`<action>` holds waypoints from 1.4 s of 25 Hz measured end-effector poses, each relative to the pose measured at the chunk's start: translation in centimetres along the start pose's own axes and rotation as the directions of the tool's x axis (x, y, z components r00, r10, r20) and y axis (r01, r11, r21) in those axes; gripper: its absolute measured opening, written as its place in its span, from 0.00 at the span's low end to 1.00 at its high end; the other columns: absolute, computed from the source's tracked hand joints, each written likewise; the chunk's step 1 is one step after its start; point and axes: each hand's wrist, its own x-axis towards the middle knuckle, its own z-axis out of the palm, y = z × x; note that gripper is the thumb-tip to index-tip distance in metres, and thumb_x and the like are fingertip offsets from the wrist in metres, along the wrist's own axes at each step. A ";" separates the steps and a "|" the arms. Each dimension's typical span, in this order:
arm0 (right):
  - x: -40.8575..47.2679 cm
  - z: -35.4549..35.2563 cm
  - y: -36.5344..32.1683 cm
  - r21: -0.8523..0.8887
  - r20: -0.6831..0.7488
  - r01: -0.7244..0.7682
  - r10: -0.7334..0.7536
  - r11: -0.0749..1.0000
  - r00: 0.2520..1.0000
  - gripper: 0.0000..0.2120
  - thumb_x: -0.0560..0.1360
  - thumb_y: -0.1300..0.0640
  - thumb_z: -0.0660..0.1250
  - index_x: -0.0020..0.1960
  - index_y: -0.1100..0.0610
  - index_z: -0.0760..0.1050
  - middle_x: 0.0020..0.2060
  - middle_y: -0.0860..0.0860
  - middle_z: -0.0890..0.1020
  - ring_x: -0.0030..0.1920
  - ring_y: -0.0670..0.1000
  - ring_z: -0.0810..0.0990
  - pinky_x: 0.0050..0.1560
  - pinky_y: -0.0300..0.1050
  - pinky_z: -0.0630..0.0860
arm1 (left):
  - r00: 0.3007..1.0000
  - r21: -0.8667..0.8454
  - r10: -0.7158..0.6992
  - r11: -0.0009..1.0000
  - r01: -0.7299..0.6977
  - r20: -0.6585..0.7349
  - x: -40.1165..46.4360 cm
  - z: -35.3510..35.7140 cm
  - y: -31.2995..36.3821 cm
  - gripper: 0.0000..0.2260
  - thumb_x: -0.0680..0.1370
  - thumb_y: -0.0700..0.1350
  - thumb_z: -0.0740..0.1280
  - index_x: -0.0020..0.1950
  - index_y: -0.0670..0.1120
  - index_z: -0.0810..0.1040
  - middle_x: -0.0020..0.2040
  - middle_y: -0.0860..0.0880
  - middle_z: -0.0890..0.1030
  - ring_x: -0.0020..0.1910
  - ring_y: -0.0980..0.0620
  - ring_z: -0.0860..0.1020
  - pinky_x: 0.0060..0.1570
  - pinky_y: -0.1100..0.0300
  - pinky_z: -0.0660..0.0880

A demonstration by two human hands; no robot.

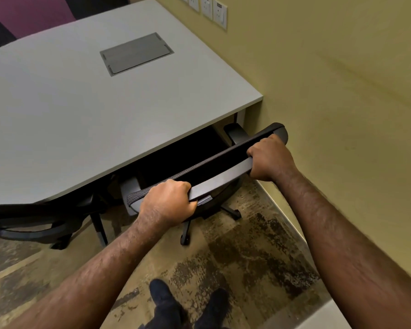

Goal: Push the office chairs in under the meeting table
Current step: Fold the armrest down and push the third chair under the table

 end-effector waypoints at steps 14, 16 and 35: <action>5.1 -0.1 1.1 0.019 0.057 -0.043 0.042 0.999 0.997 0.06 0.62 0.52 0.67 0.34 0.51 0.70 0.31 0.48 0.74 0.40 0.54 0.69 0.48 0.49 0.71 | 1.000 -0.038 -0.021 0.999 0.020 -0.011 4.0 -0.5 -1.2 0.11 0.72 0.57 0.66 0.37 0.54 0.68 0.29 0.57 0.67 0.28 0.54 0.69 0.27 0.60 0.64; 5.5 0.0 1.2 -0.003 0.039 -0.037 0.037 0.999 0.999 0.06 0.62 0.52 0.67 0.34 0.51 0.70 0.31 0.48 0.75 0.40 0.55 0.70 0.48 0.48 0.69 | 1.000 -0.036 -0.016 0.999 0.015 -0.013 4.5 -0.7 -1.5 0.10 0.72 0.57 0.66 0.38 0.54 0.69 0.29 0.57 0.66 0.29 0.53 0.69 0.30 0.59 0.65; 14.8 -0.8 0.3 -0.021 0.011 0.028 -0.028 0.999 1.000 0.08 0.62 0.55 0.65 0.31 0.51 0.66 0.28 0.48 0.71 0.34 0.53 0.70 0.45 0.48 0.59 | 0.999 -0.090 -0.032 0.996 0.030 -0.022 12.6 -1.7 -7.9 0.07 0.72 0.53 0.68 0.37 0.52 0.74 0.29 0.54 0.69 0.27 0.58 0.66 0.26 0.62 0.59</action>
